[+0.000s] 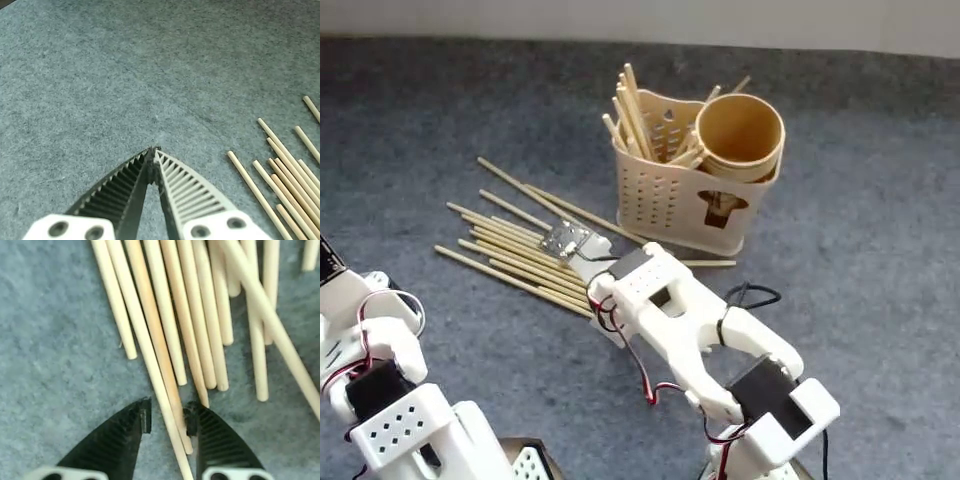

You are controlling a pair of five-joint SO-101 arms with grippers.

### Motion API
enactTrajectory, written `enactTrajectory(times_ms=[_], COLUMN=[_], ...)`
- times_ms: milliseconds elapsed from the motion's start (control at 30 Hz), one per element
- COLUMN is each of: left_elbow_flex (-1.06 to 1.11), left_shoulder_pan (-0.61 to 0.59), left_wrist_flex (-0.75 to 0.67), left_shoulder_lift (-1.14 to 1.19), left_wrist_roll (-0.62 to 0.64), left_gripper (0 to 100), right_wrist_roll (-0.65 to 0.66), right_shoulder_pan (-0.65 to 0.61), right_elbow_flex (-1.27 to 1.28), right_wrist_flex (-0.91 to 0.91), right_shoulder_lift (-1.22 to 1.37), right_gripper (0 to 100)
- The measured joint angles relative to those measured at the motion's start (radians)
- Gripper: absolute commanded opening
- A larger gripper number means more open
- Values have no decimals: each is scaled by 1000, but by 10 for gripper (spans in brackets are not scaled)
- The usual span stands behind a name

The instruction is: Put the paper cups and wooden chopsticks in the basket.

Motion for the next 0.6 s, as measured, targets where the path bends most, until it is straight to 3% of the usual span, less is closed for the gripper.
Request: enactTrajectory(times_ms=[167, 333, 600], left_elbow_flex=[0, 0, 0], left_shoulder_pan=[0, 0, 0], left_wrist_flex=[0, 0, 0], left_shoulder_lift=[0, 0, 0], left_wrist_roll=[0, 0, 0], left_gripper=[11, 11, 11], right_wrist_roll=[15, 115, 137], right_shoulder_pan=[6, 6, 41], right_elbow_flex=[-8, -2, 20], right_wrist_flex=[-11, -15, 130], right_shoulder_lift=[11, -48, -264], right_gripper=[4, 4, 4])
